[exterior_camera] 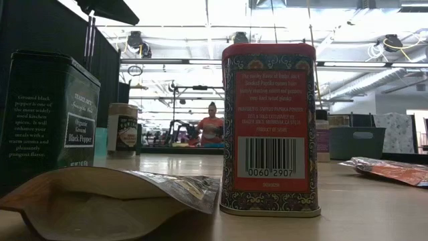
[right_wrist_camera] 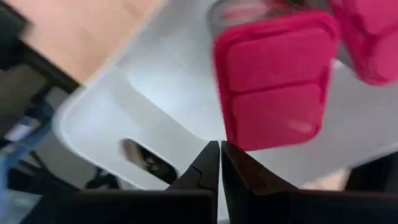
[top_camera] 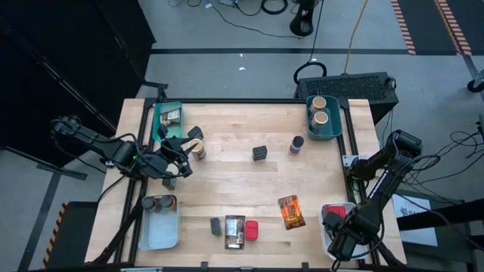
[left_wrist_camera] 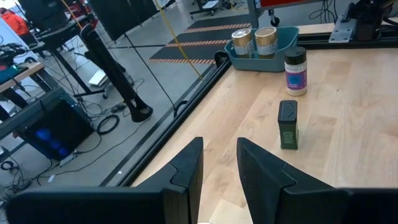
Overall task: Sort spices by type
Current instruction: Put the top red seasoning can into the white bin, then put the purple seasoning bottle into the gray bin
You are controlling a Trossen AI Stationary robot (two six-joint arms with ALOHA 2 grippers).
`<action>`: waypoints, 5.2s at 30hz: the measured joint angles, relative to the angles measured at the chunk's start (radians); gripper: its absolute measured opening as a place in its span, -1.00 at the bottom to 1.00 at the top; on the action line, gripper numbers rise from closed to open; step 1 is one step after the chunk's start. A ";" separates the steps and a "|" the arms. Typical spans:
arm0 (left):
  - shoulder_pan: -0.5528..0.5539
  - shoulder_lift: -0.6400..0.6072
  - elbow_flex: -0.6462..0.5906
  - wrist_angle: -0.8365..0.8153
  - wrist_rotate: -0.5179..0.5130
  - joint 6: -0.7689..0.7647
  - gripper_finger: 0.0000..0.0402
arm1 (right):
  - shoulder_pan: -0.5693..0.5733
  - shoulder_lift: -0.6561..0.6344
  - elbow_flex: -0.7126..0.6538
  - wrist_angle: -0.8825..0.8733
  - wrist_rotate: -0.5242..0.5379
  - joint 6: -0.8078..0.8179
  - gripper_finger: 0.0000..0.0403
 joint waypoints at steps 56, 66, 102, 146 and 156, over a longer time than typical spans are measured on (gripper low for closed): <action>0.000 0.000 0.000 0.000 0.000 0.001 -0.50 | -0.049 0.007 0.058 -0.159 0.214 -0.047 -1.00; 0.000 0.000 0.000 -0.001 0.000 0.001 -0.50 | -0.049 0.028 0.059 -0.127 0.225 -0.081 -1.00; 0.000 0.000 0.000 0.005 0.000 0.001 -0.50 | -0.206 0.029 0.230 -0.424 0.361 -0.320 -1.00; -0.004 0.000 0.000 0.007 0.089 0.017 -0.50 | -1.439 -0.250 0.079 -0.067 0.548 -1.327 -0.93; -0.004 0.000 0.000 0.028 0.089 0.018 -0.50 | -1.449 -0.224 0.072 -0.054 0.477 -1.212 -0.15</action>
